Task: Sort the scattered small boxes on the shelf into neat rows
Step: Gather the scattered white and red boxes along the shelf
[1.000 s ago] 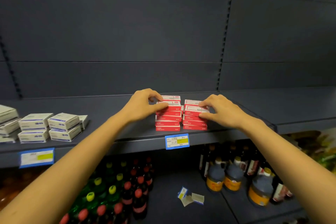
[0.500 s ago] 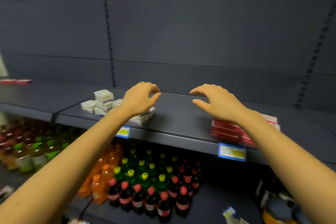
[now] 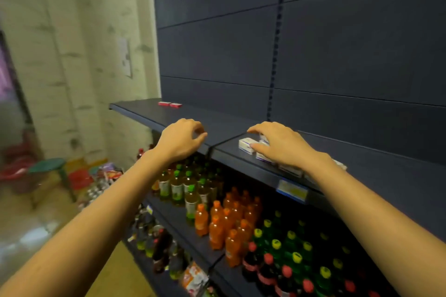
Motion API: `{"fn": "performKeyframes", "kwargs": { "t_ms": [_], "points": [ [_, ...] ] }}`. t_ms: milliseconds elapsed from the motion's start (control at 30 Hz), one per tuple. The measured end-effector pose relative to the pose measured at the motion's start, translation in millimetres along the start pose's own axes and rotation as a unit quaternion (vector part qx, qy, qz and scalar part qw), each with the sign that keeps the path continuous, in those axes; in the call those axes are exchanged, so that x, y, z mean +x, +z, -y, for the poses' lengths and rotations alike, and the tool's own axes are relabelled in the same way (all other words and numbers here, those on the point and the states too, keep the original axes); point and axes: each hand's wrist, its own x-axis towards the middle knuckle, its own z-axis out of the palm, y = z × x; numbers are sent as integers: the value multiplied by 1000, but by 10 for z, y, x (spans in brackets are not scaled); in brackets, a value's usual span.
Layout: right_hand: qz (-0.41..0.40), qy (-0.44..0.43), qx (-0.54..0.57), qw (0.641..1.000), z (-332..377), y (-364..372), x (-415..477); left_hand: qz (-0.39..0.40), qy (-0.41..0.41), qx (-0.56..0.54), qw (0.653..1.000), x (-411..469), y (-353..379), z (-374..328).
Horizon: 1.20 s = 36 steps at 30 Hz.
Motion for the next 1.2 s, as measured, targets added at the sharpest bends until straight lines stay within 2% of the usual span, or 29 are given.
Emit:
{"fn": "performKeyframes", "kwargs": {
  "t_ms": [367, 567, 967, 1200],
  "points": [
    [9, -17, 30, 999, 1053, 981, 1649, 17, -22, 61, 998, 319, -81, 1951],
    [27, -2, 34, 999, 1420, 1364, 2446, 27, -26, 51, 998, 607, 38, 2745],
    [42, 14, 10, 999, 1477, 2037, 3949, 31, -25, 36, 999, 1560, 571, 3925],
    [45, 44, 8, 998, 1335, 2346, 4951, 72, 4, 85, 994, 2523, 904, 4494]
  ]
}}
